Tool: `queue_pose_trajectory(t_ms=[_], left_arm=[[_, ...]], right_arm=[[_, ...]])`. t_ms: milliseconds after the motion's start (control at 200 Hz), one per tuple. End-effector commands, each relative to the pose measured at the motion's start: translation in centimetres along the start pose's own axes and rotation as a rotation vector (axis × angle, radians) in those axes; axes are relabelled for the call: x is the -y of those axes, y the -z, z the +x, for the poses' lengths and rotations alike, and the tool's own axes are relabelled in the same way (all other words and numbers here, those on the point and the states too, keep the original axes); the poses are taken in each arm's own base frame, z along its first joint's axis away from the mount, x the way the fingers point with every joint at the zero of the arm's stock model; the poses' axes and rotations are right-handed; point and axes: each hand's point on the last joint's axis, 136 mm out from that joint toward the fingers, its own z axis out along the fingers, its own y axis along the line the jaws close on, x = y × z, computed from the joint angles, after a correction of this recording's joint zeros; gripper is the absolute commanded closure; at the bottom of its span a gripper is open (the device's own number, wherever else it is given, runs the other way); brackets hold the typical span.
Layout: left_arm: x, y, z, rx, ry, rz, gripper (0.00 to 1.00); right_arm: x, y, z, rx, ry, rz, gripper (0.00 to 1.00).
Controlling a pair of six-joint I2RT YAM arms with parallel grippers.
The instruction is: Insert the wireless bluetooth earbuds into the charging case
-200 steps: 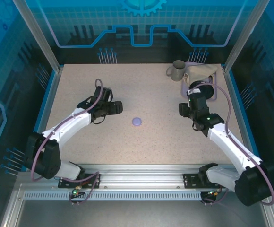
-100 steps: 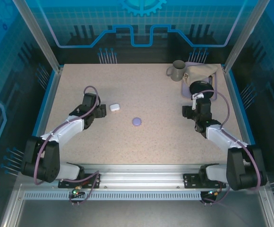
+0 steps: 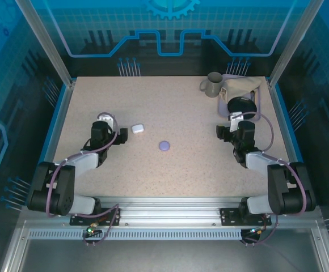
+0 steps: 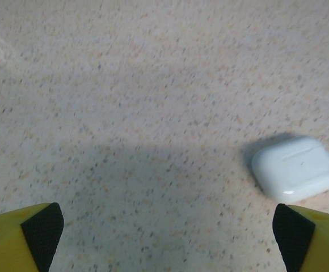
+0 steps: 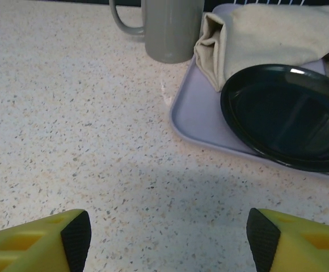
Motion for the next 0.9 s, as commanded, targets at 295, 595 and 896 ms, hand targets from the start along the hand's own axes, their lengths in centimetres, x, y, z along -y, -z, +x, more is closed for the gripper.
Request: queue_pose_trajectory(t_ms=[295, 595, 896], left_arm=[[0.1, -0.9, -0.7, 0.185, 0.006, 0.075, 0.01], [-1.0, -1.4, -0.9, 0.154, 0.054, 0.041, 0.01], [-1.0, -1.4, -0.9, 0.153, 0.053, 0.039, 0.01]], right_arm=[[0.2, -0.8, 0.5, 0.105, 0.016, -0.012, 0.22], [0.1, -1.4, 0.5, 0.066, 0.036, 0.008, 0.00], [0.1, -1.5, 0.5, 0.066, 0.036, 0.006, 0.00]])
